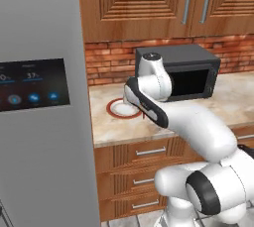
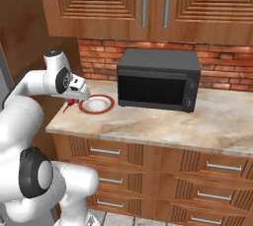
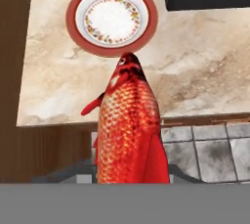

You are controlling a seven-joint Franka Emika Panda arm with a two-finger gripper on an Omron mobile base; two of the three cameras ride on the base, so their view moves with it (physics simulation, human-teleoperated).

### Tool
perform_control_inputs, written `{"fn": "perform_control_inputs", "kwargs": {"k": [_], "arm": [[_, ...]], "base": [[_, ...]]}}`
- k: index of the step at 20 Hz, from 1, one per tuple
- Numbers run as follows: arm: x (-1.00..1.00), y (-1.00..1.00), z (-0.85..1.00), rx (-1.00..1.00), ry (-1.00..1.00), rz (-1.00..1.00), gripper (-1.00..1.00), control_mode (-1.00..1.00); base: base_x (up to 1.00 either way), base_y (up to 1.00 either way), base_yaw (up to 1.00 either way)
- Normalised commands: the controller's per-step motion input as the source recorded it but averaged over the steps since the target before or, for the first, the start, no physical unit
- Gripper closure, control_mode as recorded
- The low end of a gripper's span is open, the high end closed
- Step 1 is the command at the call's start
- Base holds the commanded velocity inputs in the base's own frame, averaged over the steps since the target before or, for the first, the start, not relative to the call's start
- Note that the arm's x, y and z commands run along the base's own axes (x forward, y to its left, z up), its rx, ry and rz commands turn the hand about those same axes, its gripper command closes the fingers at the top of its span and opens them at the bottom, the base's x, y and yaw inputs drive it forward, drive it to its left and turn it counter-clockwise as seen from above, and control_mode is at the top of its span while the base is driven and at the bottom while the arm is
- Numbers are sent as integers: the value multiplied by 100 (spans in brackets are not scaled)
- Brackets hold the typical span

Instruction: Take the fish from the oven and place it on the plate on the counter.

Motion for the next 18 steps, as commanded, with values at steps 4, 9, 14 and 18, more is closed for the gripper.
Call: {"fn": "perform_control_inputs", "kwargs": {"k": [4, 9, 14, 18], "arm": [[65, 20, -67, 0, -6, -23, 100, -100], [47, -12, -36, 0, -2, -10, 100, -100], [18, -30, -11, 0, 6, 0, 100, -100], [16, -18, 0, 0, 6, 11, 100, -100]], "base": [[0, 0, 0], [0, 0, 0], [0, 0, 0], [0, 0, 0]]}}
